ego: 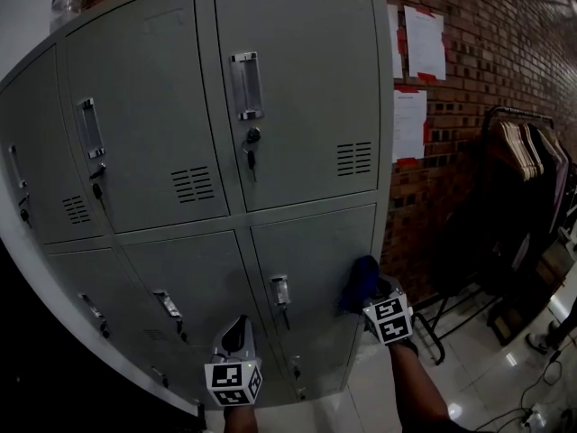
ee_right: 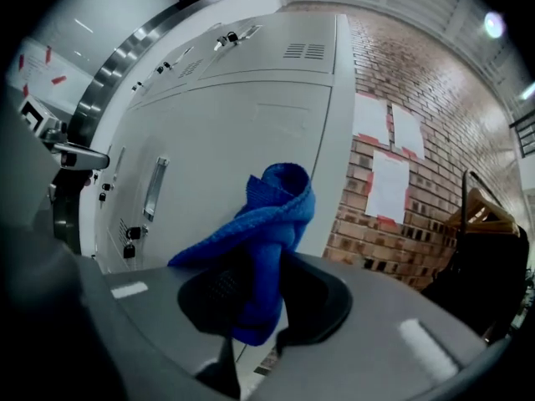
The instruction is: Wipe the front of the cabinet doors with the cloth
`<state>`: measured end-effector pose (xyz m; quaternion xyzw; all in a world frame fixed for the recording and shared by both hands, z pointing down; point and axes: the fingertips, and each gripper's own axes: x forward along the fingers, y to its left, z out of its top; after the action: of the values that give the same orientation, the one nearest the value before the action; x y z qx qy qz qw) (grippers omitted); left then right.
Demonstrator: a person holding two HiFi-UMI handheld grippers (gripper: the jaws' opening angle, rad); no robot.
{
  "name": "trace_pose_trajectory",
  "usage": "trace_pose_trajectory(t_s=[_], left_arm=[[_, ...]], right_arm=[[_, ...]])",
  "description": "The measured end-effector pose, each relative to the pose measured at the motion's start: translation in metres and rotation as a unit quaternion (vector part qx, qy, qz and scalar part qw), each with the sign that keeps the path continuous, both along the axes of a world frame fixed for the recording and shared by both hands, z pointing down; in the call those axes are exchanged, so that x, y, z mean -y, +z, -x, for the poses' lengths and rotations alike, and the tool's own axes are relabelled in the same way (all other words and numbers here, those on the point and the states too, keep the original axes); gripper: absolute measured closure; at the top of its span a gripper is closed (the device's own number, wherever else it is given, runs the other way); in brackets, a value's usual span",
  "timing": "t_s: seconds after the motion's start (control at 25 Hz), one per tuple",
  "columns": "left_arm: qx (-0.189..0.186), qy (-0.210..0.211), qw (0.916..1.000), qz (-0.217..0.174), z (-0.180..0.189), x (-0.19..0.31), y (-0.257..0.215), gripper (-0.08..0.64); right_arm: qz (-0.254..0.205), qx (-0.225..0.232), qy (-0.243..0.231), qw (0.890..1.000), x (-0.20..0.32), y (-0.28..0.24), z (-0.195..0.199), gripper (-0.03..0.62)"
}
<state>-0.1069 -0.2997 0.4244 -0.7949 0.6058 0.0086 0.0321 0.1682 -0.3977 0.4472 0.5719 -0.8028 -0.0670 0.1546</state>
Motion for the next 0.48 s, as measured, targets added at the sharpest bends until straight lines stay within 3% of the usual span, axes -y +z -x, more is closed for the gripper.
trace_pose_trajectory(t_s=[0.24,0.48], left_arm=[[0.004,0.004,1.0,0.003,0.0,-0.004,0.005,0.543],[0.004,0.003,0.9999,0.011,0.009,-0.008,0.01,0.543]], right_arm=[[-0.018,0.025,-0.008,0.999,-0.018,0.005,-0.005,0.509],[0.016,-0.021,-0.089,0.996,-0.034,0.049,0.076,0.511]])
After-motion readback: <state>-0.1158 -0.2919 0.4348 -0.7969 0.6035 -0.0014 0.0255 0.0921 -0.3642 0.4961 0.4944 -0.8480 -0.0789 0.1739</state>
